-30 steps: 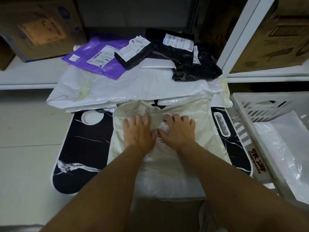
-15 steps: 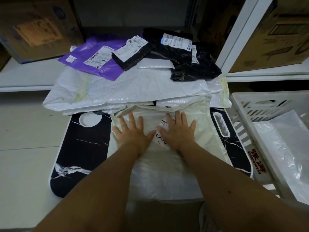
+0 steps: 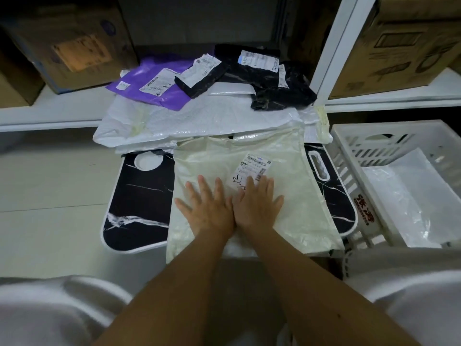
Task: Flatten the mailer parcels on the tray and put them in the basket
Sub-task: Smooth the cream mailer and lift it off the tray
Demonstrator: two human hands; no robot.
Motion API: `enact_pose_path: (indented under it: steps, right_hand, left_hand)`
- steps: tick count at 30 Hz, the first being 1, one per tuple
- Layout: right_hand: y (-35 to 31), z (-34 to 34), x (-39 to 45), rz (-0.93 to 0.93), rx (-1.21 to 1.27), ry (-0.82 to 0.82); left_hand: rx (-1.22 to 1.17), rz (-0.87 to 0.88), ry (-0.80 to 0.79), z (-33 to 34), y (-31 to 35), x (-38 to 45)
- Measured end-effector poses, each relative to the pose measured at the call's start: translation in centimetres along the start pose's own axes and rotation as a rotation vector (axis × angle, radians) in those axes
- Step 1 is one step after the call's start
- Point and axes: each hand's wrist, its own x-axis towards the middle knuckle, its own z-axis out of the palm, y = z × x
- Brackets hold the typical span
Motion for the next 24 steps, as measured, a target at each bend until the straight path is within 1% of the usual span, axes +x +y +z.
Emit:
enact_pose_path:
  steps: [6, 10, 14, 20, 22, 24]
  right_hand:
    - [0.9, 0.5, -3.3, -0.146, -0.097, -0.013]
    - [2.6, 2.2, -3.5, -0.189, -0.113, -0.052]
    - [3.5, 2.9, -3.1, -0.245, -0.136, -0.02]
    - [4.3, 2.8, -2.3, -0.255, -0.174, 0.022]
    - [5.0, 2.5, -1.8, -0.216, -0.229, -0.012]
    - [6.0, 1.8, -0.8, -0.136, -0.249, -0.035]
  left_hand:
    - [-0.016, 0.019, -0.044, 2.0, -1.4, -2.5]
    - [-0.002, 0.042, -0.063, 3.3, -1.5, -2.9]
    - [-0.058, 0.032, -0.074, 3.6, -1.6, -2.5]
    - [-0.095, -0.013, -0.073, 3.6, -1.6, -1.7]
    - [-0.112, -0.054, -0.079, 3.4, -1.7, -1.2]
    - [-0.128, -0.102, -0.089, 3.2, -1.5, -0.6]
